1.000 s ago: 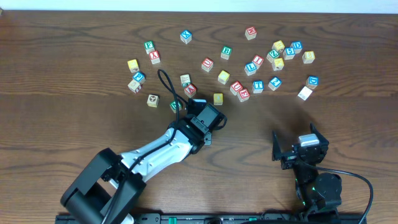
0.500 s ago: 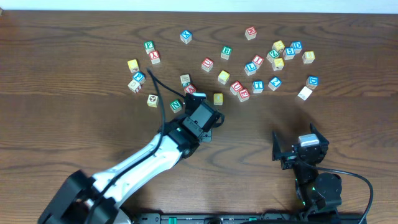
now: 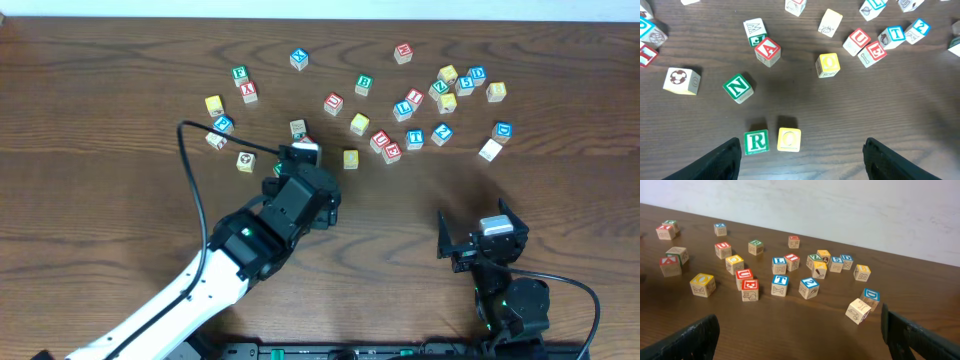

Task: Spell out ROBOT
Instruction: 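Open the left gripper and lift away from the O block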

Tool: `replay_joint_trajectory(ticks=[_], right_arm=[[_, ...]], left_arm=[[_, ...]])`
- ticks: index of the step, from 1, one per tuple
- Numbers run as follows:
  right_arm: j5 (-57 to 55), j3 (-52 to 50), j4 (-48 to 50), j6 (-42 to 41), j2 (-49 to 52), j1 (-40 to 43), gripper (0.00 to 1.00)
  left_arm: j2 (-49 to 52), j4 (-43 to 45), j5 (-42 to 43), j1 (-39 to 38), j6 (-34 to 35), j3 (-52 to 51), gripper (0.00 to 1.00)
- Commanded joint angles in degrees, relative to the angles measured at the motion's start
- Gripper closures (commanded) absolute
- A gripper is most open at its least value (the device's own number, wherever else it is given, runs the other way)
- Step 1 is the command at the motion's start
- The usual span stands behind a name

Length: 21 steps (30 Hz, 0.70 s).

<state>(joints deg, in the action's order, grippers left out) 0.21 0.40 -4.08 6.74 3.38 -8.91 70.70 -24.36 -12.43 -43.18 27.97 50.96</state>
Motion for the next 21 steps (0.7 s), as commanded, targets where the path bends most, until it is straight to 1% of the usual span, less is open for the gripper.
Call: replay_joint_trajectory(ticks=[1, 11, 21], right_arm=[[0.0, -0.09, -0.24, 0.63, 0.02, 0.35, 0.01], [0.0, -0.09, -0.24, 0.61, 0.02, 0.35, 0.01], [0.0, -0.09, -0.24, 0.61, 0.02, 0.35, 0.01]], left_arm=[[-2.32, -1.38, -1.18, 0.26, -1.42, -0.37, 0.23], [-3.41, -3.93, -1.16, 3.02, -1.4, -0.37, 0.23], [-3.43, -4.09, -1.14, 3.04, -1.4, -0.37, 0.23]])
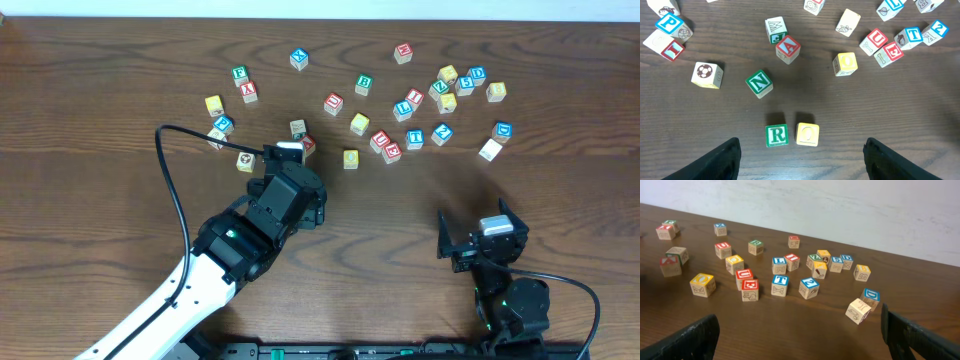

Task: Spell out ROBOT
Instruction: 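Open the left gripper and lift away from the O block, then move the left gripper back over the green B block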

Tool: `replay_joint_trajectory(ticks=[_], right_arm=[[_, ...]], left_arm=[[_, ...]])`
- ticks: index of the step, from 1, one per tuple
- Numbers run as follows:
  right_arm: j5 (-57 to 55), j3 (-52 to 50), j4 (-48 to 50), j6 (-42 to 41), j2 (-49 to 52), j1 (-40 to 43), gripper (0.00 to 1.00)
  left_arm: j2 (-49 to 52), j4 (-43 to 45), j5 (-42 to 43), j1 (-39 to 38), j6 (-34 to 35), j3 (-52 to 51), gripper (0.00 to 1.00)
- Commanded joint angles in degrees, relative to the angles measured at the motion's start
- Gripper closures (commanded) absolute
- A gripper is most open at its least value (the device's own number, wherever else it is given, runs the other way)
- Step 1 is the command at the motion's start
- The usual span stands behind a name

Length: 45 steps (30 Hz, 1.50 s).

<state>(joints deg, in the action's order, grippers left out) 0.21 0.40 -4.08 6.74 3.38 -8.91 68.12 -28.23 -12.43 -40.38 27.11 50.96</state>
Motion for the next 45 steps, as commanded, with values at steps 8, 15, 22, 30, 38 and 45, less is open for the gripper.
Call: replay_joint_trajectory(ticks=[8, 15, 22, 30, 38, 45], right_arm=[[0.0, -0.09, -0.24, 0.61, 0.02, 0.35, 0.01], [0.0, -0.09, -0.24, 0.61, 0.02, 0.35, 0.01], [0.0, -0.09, -0.24, 0.61, 0.02, 0.35, 0.01], [0.0, -0.09, -0.24, 0.61, 0.02, 0.35, 0.01], [0.0, -0.09, -0.24, 0.61, 0.02, 0.35, 0.01], [0.0, -0.09, -0.24, 0.61, 0.02, 0.35, 0.01]], left_arm=[[-0.85, -0.24, -1.16, 0.24, -0.55, -0.37, 0.23], [-0.7, 0.11, 1.36, 0.26, -5.07, 1.14, 0.23], [2.45, -1.38, 2.23, 2.19, -9.42, 7.54, 0.19], [19.41, -8.02, 11.3, 7.61, -15.34, 24.92, 0.06], [37.42, -11.76, 12.07, 7.69, -17.75, 46.05, 0.06], [52.06, -13.68, 12.04, 7.69, -18.8, 62.64, 0.06]])
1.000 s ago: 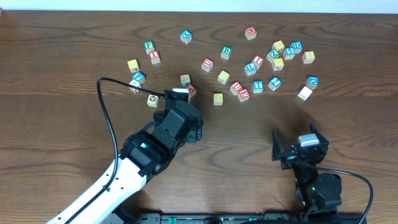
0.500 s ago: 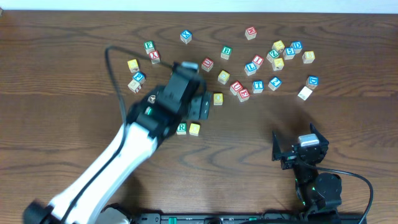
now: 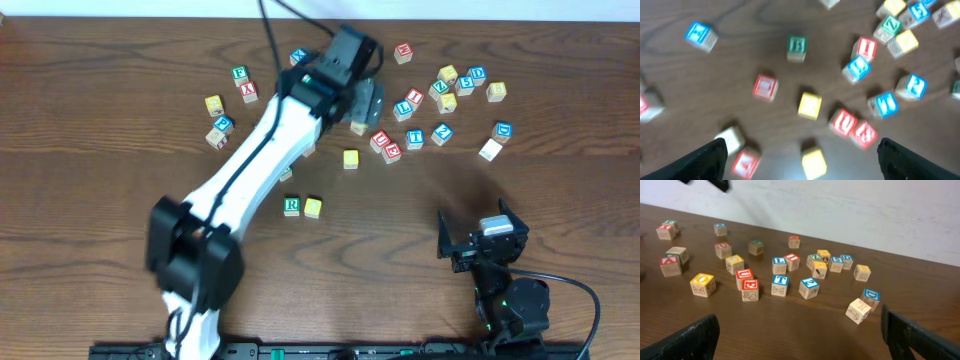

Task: Spell out ROBOT
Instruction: 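Move the left gripper back over the green B block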

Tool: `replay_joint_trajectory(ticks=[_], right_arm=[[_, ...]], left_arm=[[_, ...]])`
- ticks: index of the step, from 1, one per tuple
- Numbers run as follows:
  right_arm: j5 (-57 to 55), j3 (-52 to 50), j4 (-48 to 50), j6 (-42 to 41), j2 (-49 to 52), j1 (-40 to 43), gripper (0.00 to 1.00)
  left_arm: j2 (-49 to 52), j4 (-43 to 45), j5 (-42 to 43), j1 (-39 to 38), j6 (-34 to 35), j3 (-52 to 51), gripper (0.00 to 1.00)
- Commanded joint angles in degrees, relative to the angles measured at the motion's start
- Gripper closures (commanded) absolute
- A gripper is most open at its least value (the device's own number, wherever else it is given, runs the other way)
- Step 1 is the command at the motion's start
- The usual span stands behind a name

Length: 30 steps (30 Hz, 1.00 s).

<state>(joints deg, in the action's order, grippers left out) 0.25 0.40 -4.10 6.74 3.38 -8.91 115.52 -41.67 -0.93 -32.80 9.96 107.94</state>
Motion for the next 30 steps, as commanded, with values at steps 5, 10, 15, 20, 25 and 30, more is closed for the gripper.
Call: replay_joint_trajectory(ticks=[5, 10, 15, 20, 25, 30], right_arm=[[-0.04, -0.09, -0.22, 0.61, 0.02, 0.35, 0.01], [-0.04, -0.09, -0.22, 0.61, 0.02, 0.35, 0.01], [-0.04, -0.09, -0.22, 0.61, 0.02, 0.35, 0.01], [-0.04, -0.09, -0.22, 0.61, 0.02, 0.35, 0.01], [-0.04, -0.09, -0.22, 0.63, 0.02, 0.35, 0.01], [-0.04, -0.09, -0.22, 0.61, 0.02, 0.35, 0.01]], left_arm=[[11.82, 4.7, 0.52, 0.11, -2.05, 9.75, 0.06], [15.82, 10.86, 0.5, 0.11, -2.1, 9.75, 0.06], [19.85, 16.37, 0.28, 0.24, -2.49, 9.75, 0.05], [23.54, 19.1, -1.11, 0.39, -2.49, 9.75, 0.02], [26.03, 20.74, -1.46, 0.74, -2.89, 9.75, 0.01], [26.27, 23.28, -1.46, 1.73, -2.89, 9.75, 0.01]])
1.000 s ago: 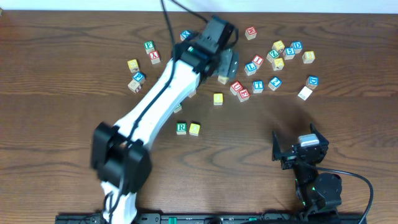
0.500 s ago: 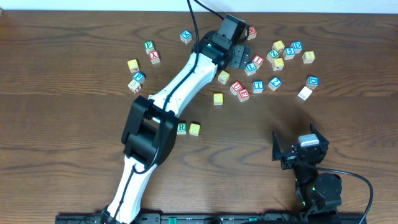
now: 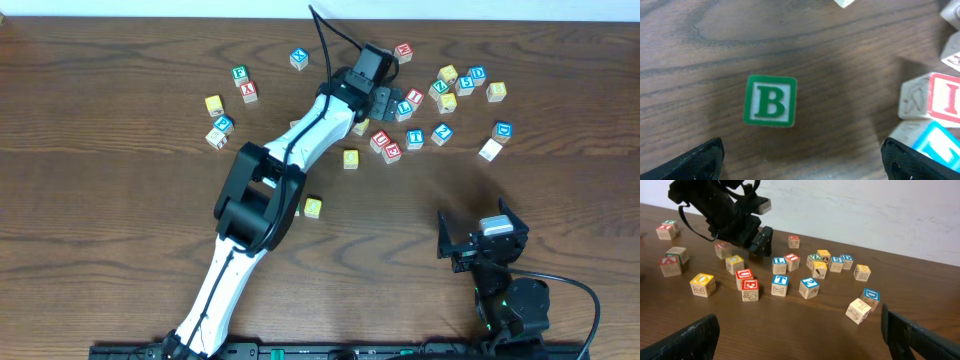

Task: Spell out ROBOT
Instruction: 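Move the left gripper back over the green B block, then lower the left gripper around the green B block and close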

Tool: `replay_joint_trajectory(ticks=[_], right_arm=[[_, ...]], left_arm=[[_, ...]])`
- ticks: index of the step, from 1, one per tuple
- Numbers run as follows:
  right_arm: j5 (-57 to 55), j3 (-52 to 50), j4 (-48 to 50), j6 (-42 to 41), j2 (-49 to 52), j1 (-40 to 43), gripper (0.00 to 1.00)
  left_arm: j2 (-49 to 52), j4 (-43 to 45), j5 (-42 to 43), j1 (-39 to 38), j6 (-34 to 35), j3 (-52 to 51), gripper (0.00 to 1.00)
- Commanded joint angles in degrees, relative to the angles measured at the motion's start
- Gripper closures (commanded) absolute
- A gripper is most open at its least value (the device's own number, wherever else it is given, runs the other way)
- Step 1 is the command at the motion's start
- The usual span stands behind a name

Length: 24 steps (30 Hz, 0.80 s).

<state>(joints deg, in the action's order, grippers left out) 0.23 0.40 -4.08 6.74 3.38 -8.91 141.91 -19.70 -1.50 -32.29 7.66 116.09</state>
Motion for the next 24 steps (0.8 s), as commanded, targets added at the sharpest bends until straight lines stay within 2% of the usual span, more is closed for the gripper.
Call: replay_joint_trajectory(ticks=[1, 6, 13, 24], right_arm=[[-0.02, -0.09, -0.24, 0.61, 0.02, 0.35, 0.01], [-0.02, -0.09, -0.24, 0.63, 0.02, 0.35, 0.01], [-0.02, -0.09, -0.24, 0.61, 0.02, 0.35, 0.01], [-0.02, -0.09, -0.24, 0.61, 0.02, 0.35, 0.01]], left_arm=[[-0.11, 1.77, -0.9, 1.55, -0.57, 1.6, 0.01], [-0.11, 2.67, -0.85, 2.93, -0.66, 1.6, 0.01], [-0.11, 2.91, -0.42, 3.39, -5.14, 1.6, 0.01], [0.22, 4.04, -0.39, 2.84, -5.09, 1.6, 0.01]])
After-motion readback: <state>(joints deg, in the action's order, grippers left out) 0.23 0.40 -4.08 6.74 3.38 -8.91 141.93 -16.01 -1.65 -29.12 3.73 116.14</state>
